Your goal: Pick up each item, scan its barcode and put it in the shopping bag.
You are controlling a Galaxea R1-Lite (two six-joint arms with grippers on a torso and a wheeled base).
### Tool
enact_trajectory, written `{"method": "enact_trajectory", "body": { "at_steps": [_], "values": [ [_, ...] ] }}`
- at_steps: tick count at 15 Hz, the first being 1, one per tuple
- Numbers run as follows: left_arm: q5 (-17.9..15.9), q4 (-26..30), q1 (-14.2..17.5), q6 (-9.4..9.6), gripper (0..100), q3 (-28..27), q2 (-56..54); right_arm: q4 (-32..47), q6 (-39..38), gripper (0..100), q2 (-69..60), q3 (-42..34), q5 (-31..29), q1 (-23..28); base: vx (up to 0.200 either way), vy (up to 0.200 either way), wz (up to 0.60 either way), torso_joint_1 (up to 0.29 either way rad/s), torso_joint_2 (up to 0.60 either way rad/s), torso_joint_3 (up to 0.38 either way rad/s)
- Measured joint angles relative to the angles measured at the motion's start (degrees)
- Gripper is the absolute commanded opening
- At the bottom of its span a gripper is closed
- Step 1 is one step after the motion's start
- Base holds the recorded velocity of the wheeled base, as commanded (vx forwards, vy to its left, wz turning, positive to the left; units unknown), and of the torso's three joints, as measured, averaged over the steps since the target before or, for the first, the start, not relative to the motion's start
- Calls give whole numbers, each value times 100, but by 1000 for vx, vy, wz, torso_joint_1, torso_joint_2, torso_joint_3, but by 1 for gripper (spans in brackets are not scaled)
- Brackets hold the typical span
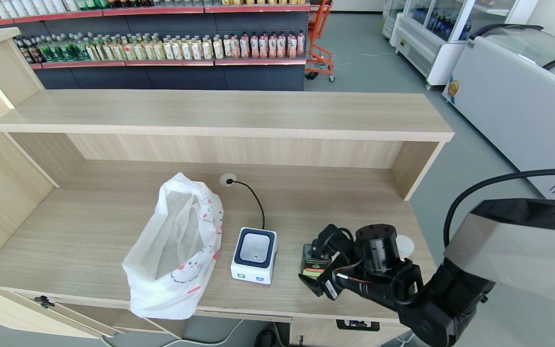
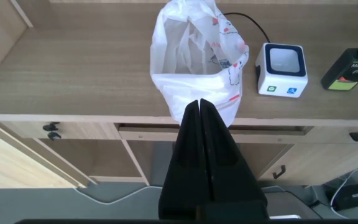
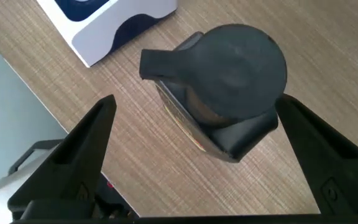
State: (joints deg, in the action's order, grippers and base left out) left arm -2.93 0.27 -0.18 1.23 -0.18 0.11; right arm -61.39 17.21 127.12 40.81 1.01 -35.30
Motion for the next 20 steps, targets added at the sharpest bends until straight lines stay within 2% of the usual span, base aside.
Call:
{"method": "enact_trajectory", "body": {
  "at_steps": [4,13,14,20],
  "values": [
    [0,0,0,-1,0,0,0,-290,260,100,380,347,7,6,0,0,0,0,0,0],
    [0,0,0,-1,0,0,0,-279,361,100,1182,1274,16,-20,0,0,0,0,0,0],
    [0,-2,0,0,0,0,0,-274,358,0,1237,1343,18,-33,0,0,0,0,0,0],
    [0,-2,0,0,0,0,0,-293,288,0,1150,1373,27,-57,0,0,0,0,0,0]
  ]
}}
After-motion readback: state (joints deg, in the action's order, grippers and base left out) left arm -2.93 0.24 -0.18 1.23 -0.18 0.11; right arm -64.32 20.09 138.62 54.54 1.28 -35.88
